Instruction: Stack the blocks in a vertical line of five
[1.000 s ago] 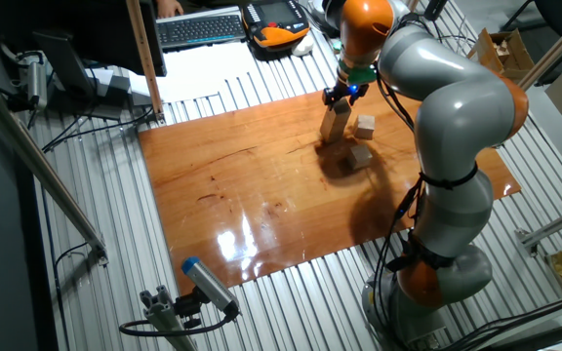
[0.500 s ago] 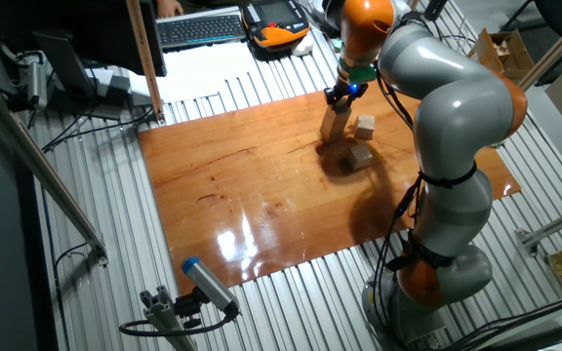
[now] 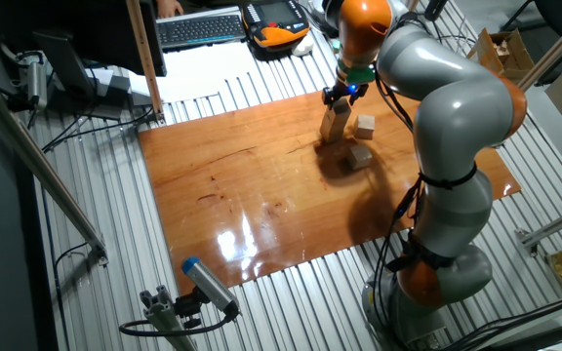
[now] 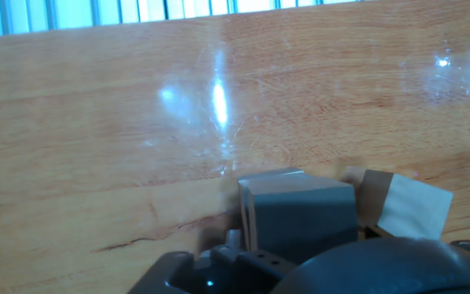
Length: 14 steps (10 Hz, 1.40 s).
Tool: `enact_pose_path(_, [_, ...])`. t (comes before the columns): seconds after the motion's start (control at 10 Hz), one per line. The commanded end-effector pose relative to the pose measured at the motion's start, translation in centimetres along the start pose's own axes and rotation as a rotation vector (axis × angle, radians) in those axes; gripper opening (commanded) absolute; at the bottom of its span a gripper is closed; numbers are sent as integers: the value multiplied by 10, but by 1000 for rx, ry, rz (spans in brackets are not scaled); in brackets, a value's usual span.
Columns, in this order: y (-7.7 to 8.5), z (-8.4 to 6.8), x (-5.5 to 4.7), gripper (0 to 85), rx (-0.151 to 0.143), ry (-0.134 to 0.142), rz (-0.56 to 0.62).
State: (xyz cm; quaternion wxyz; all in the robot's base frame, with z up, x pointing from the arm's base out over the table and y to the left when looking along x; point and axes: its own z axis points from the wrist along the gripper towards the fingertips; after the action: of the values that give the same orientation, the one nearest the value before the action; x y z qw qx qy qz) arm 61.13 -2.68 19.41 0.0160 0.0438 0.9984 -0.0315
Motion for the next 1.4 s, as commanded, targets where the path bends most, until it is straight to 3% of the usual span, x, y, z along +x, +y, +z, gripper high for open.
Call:
enact_pose_path(0.0, [0, -1, 0, 680, 1, -5, 0])
enact_pose_path(0.3, [3, -3, 3, 680, 0, -11, -1])
enact_pose_path(0.5, [3, -4, 4, 680, -33, -4, -17])
enact_pose_path(0.6, [4, -4, 4, 510, -49, 4, -21])
enact_pose_path(0.7, [4, -4, 4, 510, -44, 3, -24])
enact_pose_path(0.8, [4, -4, 4, 340, -44, 2, -26])
enact_pose_path(1.3, [5, -5, 5, 340, -34, -1, -32])
